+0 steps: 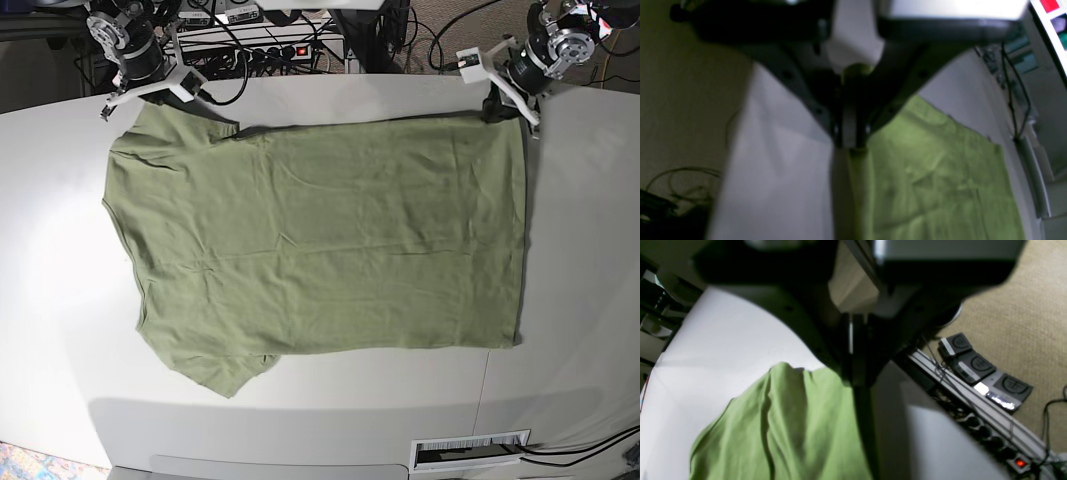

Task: Fold the T-shirt properly
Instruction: 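Pull both shoulder edges back with both grippers to straighten the shirt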

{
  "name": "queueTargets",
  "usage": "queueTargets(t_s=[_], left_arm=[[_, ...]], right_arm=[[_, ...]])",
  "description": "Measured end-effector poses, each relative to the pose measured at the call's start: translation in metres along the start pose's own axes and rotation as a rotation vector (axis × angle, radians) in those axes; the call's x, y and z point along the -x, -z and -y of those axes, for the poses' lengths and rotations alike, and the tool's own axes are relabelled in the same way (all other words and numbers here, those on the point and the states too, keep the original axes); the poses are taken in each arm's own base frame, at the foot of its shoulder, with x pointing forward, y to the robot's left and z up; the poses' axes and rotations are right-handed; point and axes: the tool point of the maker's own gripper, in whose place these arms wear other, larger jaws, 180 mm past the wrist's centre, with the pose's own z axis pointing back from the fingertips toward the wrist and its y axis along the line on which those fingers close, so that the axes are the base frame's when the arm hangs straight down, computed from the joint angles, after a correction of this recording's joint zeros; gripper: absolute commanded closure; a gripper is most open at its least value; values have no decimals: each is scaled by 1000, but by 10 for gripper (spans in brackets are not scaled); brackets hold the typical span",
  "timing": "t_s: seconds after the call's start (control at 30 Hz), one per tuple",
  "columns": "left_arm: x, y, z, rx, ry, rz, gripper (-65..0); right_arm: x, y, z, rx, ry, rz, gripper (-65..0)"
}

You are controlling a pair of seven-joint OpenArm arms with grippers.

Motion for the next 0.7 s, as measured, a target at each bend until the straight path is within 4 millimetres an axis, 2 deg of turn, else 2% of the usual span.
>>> queueTargets(t_s=[0.3, 0.5, 0.6, 0.7], left_arm=[[-4, -29, 24, 28, 44, -44, 0], [12, -49, 21, -16, 98, -98, 0], [11, -59, 23, -14, 102, -103, 0], [7, -69, 7, -89, 111, -113, 0]], right_arm=[[9, -18, -11, -6, -62, -42, 0], [3, -48, -22, -21, -111, -27, 0], [-1, -59, -16, 14, -150, -22, 0], [-4, -63, -7, 50, -161, -23, 0]])
